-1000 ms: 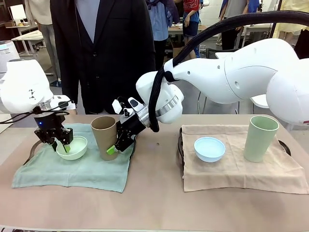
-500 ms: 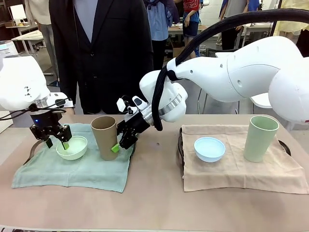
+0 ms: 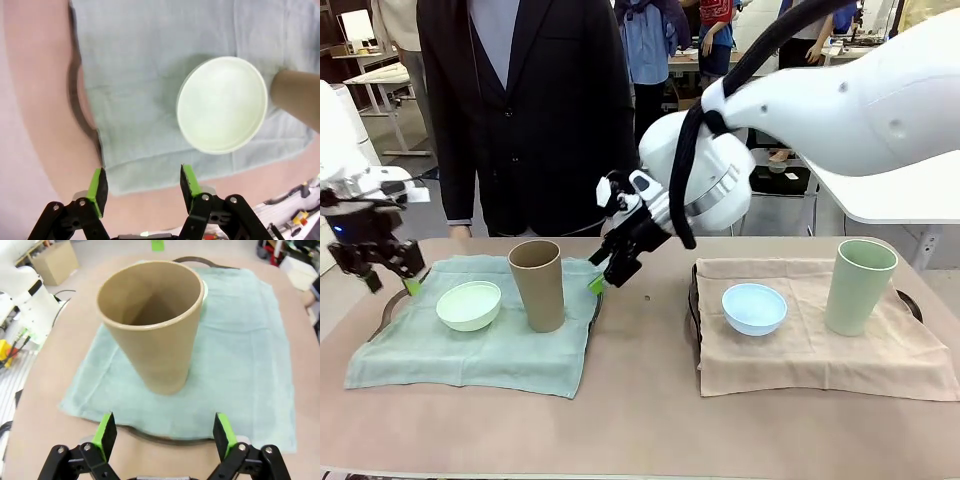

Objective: Set up a tray with a mat and arrange the tableware.
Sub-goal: Place the Picnic Bowl and Reusable plastic cup back onto the Handle tray in front of the human's position.

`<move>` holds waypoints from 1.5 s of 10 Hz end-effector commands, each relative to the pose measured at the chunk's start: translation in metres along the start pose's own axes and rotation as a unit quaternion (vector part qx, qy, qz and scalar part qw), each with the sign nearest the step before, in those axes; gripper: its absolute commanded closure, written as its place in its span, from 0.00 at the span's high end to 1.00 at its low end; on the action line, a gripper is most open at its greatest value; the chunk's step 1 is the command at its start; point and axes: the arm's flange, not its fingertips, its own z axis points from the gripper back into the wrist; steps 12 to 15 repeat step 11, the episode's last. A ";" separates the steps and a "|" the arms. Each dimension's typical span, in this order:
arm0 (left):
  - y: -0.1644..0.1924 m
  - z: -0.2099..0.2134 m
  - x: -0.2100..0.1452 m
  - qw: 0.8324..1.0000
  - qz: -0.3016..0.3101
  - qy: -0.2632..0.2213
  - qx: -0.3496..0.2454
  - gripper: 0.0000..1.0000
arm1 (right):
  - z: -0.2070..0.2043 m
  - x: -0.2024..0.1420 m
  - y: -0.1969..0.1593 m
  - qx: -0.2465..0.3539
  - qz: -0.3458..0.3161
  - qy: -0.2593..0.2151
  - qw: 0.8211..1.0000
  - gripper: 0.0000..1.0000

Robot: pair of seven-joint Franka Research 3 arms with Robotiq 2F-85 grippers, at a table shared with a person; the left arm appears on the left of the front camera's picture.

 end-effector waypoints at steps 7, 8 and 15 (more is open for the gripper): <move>0.010 0.058 -0.022 1.000 -0.005 -0.010 0.011 0.76 | 0.086 0.050 0.066 -0.064 -0.035 0.052 0.996 1.00; 0.010 0.058 -0.022 1.000 -0.005 -0.010 0.011 0.76 | 0.086 0.050 0.066 -0.064 -0.035 0.052 0.996 1.00; 0.010 0.058 -0.022 1.000 -0.005 -0.010 0.011 0.76 | 0.086 0.050 0.066 -0.064 -0.035 0.052 0.996 1.00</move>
